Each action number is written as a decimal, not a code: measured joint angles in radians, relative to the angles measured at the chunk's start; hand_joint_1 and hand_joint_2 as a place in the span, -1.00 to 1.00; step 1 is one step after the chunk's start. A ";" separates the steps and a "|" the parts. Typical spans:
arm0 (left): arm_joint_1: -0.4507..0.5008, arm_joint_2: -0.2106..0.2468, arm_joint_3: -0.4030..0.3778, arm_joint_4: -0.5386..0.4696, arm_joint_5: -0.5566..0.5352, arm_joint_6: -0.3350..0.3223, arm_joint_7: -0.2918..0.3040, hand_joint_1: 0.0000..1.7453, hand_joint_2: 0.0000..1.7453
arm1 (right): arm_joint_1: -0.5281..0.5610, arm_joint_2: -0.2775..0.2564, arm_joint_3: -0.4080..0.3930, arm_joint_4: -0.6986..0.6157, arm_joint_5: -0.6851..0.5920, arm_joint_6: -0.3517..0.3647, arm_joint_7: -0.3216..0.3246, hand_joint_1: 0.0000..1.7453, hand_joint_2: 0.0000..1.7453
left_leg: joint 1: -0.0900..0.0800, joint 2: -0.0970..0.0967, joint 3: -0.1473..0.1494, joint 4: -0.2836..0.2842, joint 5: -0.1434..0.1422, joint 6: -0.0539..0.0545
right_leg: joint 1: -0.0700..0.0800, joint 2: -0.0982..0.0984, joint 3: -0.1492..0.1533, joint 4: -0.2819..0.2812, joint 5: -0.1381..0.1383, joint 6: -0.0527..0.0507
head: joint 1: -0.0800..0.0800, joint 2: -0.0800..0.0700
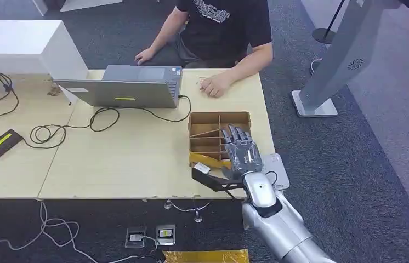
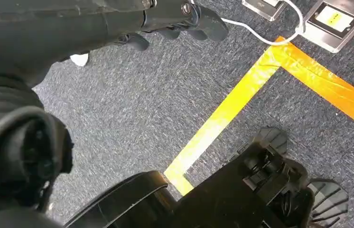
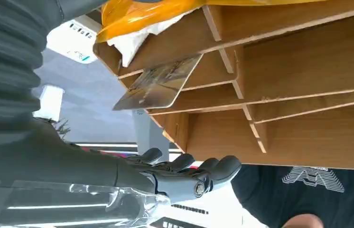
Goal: Pass the card to the sensor for recognition and then transmit it.
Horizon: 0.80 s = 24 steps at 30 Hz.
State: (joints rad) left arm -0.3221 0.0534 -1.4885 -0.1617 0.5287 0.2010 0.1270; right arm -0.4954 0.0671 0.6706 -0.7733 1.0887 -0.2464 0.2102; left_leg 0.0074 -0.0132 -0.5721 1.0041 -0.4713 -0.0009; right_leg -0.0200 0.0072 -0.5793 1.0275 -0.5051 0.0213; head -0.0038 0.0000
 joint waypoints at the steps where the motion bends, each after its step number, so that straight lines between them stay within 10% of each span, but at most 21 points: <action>1: 0.000 0.000 0.000 0.000 0.000 0.000 0.000 -1.00 -1.00 | -0.001 0.000 0.000 0.003 0.004 0.000 0.000 -1.00 1.00 | 0.000 0.000 0.000 0.000 0.000 0.000 | 0.000 0.000 0.000 0.000 0.000 0.000 | 0.000 0.000; 2: -0.001 0.000 0.000 0.000 0.000 0.000 0.000 -1.00 -1.00 | -0.002 0.000 0.000 0.006 0.008 0.001 0.000 -0.70 1.00 | 0.000 0.000 0.000 0.000 0.000 0.000 | 0.000 0.000 0.000 0.000 0.000 0.000 | 0.000 0.000; 3: -0.001 0.000 0.000 0.000 0.000 0.000 0.000 -1.00 -1.00 | -0.003 0.000 0.000 0.009 0.010 0.002 -0.002 0.94 1.00 | 0.000 0.000 0.000 0.000 0.000 0.000 | 0.000 0.000 0.000 0.000 0.000 0.000 | 0.000 0.000; 24: -0.002 0.000 0.000 0.000 -0.009 0.000 0.001 -1.00 -1.00 | -0.008 0.007 0.000 0.031 0.033 0.027 -0.007 1.00 1.00 | 0.000 0.000 0.000 0.000 0.000 0.000 | 0.000 0.000 0.000 0.000 0.000 0.000 | 0.000 0.000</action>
State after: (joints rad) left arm -0.3242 0.0530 -1.4885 -0.1614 0.5196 0.2010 0.1282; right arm -0.5036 0.0744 0.6703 -0.7420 1.1219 -0.2193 0.2029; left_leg 0.0074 -0.0131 -0.5719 1.0042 -0.4713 -0.0009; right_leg -0.0200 0.0072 -0.5793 1.0275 -0.5051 0.0213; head -0.0038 0.0000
